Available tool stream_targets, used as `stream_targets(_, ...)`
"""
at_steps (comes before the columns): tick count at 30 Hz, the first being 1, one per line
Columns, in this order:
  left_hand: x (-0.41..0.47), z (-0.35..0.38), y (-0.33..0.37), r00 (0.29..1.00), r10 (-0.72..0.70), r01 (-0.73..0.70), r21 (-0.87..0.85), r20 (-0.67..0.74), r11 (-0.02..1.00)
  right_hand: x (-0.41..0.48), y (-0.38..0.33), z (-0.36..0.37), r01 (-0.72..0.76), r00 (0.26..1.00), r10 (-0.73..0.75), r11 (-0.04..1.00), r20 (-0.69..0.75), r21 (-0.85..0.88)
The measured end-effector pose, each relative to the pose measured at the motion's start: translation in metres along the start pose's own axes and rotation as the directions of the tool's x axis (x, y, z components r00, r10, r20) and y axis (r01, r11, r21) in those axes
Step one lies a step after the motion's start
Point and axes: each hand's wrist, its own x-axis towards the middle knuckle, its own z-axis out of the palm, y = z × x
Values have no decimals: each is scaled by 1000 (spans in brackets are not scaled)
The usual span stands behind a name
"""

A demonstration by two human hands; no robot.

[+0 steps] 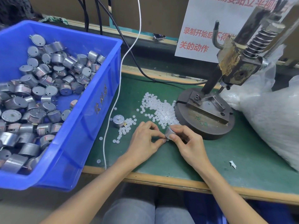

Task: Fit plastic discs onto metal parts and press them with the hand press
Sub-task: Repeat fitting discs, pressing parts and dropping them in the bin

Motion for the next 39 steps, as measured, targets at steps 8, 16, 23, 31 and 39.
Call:
stream_targets(8,-2,-6,1,999,-31,28,-205,-11,978,-5,4,4,340,937,-348,898,24,-277)
stream_targets(16,-3,-6,4,998,66,-60,-249,16,967,-7,7,6,370,927,-367,867,76,-332)
stream_targets(23,0,-7,6,990,115,-103,-145,76,984,-5,-3,3,174,985,-170,967,37,-184)
stream_targets(31,46,5,57,938,339,-332,-91,74,939,33,-31,-55,-351,918,388,894,-88,278)
stream_targets(39,105,51,89,985,171,-167,86,-37,982,59,-16,-99,-394,903,390,919,-178,12)
